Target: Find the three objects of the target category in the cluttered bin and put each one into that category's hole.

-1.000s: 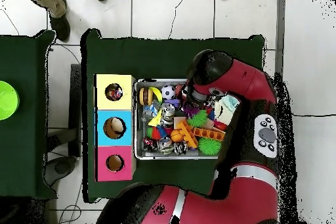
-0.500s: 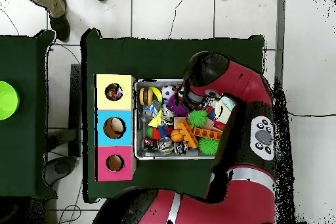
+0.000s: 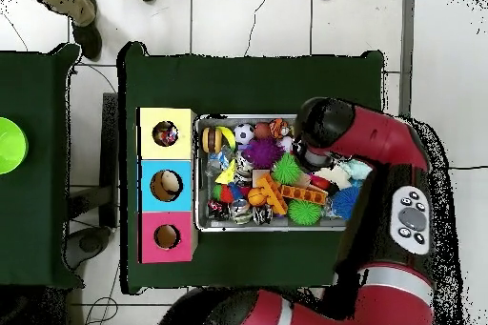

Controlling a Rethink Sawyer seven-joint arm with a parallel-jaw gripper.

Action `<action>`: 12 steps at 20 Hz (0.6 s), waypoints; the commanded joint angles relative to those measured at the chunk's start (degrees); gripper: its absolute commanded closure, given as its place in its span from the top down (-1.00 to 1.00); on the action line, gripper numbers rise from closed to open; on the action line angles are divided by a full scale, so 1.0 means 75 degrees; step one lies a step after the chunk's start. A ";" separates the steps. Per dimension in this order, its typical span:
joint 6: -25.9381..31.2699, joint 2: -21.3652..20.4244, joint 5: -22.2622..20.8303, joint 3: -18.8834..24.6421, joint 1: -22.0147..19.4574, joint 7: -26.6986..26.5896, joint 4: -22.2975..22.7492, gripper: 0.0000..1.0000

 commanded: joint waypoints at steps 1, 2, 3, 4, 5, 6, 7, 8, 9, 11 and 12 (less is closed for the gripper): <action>-0.1024 -0.0165 -0.1516 0.0330 -0.1043 -0.2215 0.0469 1.00; -0.1311 -0.0141 -0.1612 0.0542 -0.1234 -0.2279 0.0497 1.00; -0.1489 -0.0113 -0.1651 0.0727 -0.1357 -0.2214 0.0559 1.00; -0.1804 -0.0011 -0.1573 0.0989 -0.1533 -0.1980 0.0727 1.00; -0.1891 0.0250 -0.1432 0.1178 -0.1678 -0.1651 0.0827 1.00; -0.1883 0.0395 -0.1475 0.1245 -0.1714 -0.1535 0.0783 1.00; -0.1839 0.0445 -0.1502 0.1265 -0.1687 -0.1388 0.0739 1.00; -0.1752 0.0479 -0.1485 0.1271 -0.1631 -0.1219 0.0702 1.00; -0.1670 0.0525 -0.1448 0.1301 -0.1605 -0.1063 0.0663 1.00; -0.1636 0.0535 -0.1385 0.1351 -0.1585 -0.0883 0.0703 1.00; -0.1553 0.0530 -0.1334 0.1383 -0.1566 -0.0824 0.0711 1.00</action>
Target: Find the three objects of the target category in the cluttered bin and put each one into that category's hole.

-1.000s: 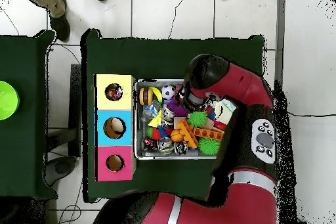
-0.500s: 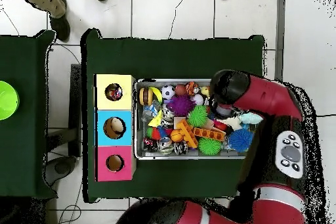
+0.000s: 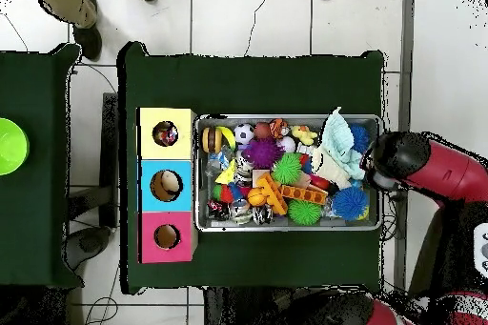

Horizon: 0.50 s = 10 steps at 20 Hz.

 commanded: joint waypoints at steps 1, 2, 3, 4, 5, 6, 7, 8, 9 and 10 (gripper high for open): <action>0.0088 0.0395 -0.0204 0.1190 0.0152 -0.0767 0.0773 1.00; 0.0198 0.0284 -0.0128 0.1207 0.0168 -0.0708 0.0900 1.00; 0.0292 0.0213 -0.0079 0.1208 0.0203 -0.0656 0.0946 1.00; 0.0374 0.0164 -0.0046 0.1201 0.0234 -0.0610 0.0969 1.00; 0.0522 0.0033 0.0010 0.1187 0.0283 -0.0555 0.1056 1.00; 0.0675 -0.0047 0.0039 0.1176 0.0329 -0.0513 0.1076 1.00; 0.0782 -0.0136 0.0065 0.1159 0.0364 -0.0476 0.1128 1.00; 0.0845 -0.0201 0.0077 0.1150 0.0390 -0.0451 0.1158 1.00; 0.0908 -0.0265 0.0090 0.1142 0.0416 -0.0426 0.1187 1.00; 0.0921 -0.0293 0.0105 0.1152 0.0419 -0.0413 0.1197 1.00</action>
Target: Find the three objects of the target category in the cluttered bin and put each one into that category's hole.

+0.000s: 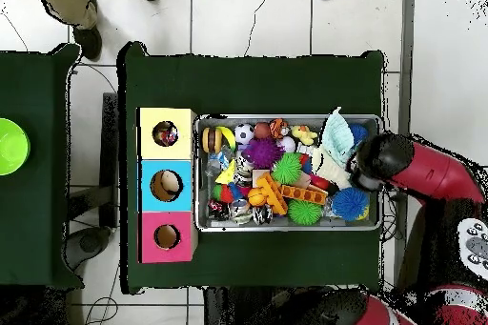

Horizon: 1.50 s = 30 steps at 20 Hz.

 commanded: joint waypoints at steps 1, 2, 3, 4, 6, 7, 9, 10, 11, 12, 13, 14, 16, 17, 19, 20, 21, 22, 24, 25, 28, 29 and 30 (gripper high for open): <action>0.0915 -0.0372 0.0123 0.0917 0.0267 -0.0407 0.0894 1.00; 0.0933 -0.0379 0.0126 0.0933 0.0268 -0.0420 0.0878 1.00; 0.0842 -0.0364 0.0148 0.0992 0.0214 -0.0423 0.0907 1.00; 0.0806 -0.0342 0.0141 0.1007 0.0206 -0.0412 0.0888 1.00; 0.0728 -0.0280 0.0148 0.1082 0.0167 -0.0381 0.0850 1.00; 0.0675 -0.0280 0.0150 0.1112 0.0147 -0.0366 0.0869 1.00; 0.0713 -0.0337 0.0191 0.1157 0.0166 -0.0290 0.0896 1.00; 0.0752 -0.0365 0.0213 0.1175 0.0184 -0.0250 0.0905 1.00; 0.0764 -0.0453 0.0247 0.1185 0.0203 -0.0200 0.1004 1.00; 0.0828 -0.0552 0.0326 0.1223 0.0249 -0.0125 0.1060 1.00; 0.0908 -0.0650 0.0367 0.1244 0.0271 -0.0107 0.1124 1.00; 0.1025 -0.0743 0.0442 0.1252 0.0332 -0.0018 0.1161 1.00; 0.1220 -0.0880 0.0570 0.1266 0.0451 0.0148 0.1218 1.00; 0.1253 -0.0905 0.0609 0.1268 0.0489 0.0210 0.1226 1.00; 0.1269 -0.0914 0.0732 0.1287 0.0568 0.0373 0.1250 1.00; 0.1228 -0.0903 0.0816 0.1286 0.0607 0.0496 0.1262 1.00; 0.1244 -0.0869 0.0833 0.1254 0.0663 0.0560 0.1221 1.00; 0.1193 -0.0825 0.0870 0.1254 0.0697 0.0616 0.1198 1.00; 0.1094 -0.0716 0.0883 0.1217 0.0757 0.0675 0.1119 1.00; 0.1015 -0.0667 0.0886 0.1205 0.0767 0.0675 0.1101 1.00; 0.0430 -0.0321 0.0835 0.1204 0.0699 0.0645 0.1099 1.00; 0.0310 -0.0192 0.0805 0.1186 0.0684 0.0656 0.1069 1.00; 0.0322 -0.0081 0.0760 0.1149 0.0687 0.0648 0.1013 1.00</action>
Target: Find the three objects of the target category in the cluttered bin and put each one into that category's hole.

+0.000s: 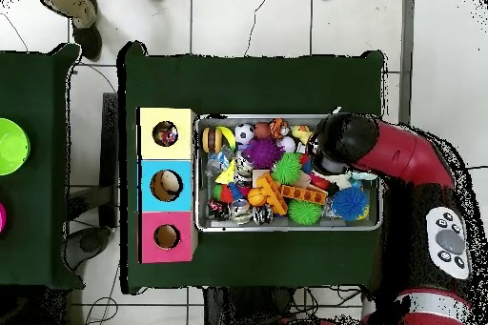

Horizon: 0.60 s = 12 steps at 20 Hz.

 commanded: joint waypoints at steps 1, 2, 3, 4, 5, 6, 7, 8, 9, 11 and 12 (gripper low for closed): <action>-0.0068 0.0784 0.0111 0.0561 -0.0021 0.0669 0.0506 1.00; -0.0082 0.0837 0.0103 0.0558 -0.0034 0.0663 0.0528 1.00; -0.0057 0.0859 0.0124 0.0571 -0.0051 0.0663 0.0543 1.00; -0.0075 0.0850 0.0189 0.0613 -0.0079 0.0681 0.0598 1.00; -0.0038 0.0858 0.0216 0.0636 -0.0092 0.0666 0.0617 1.00; 0.0010 0.0870 0.0245 0.0632 -0.0088 0.0693 0.0631 1.00; 0.0047 0.0915 0.0249 0.0611 -0.0057 0.0742 0.0594 1.00; 0.0128 0.0945 0.0242 0.0556 -0.0006 0.0814 0.0596 1.00; 0.0184 0.0972 0.0232 0.0511 0.0026 0.0860 0.0571 1.00; 0.0368 0.1081 0.0209 0.0381 0.0132 0.1020 0.0444 1.00; 0.0462 0.1108 0.0205 0.0337 0.0168 0.1059 0.0402 1.00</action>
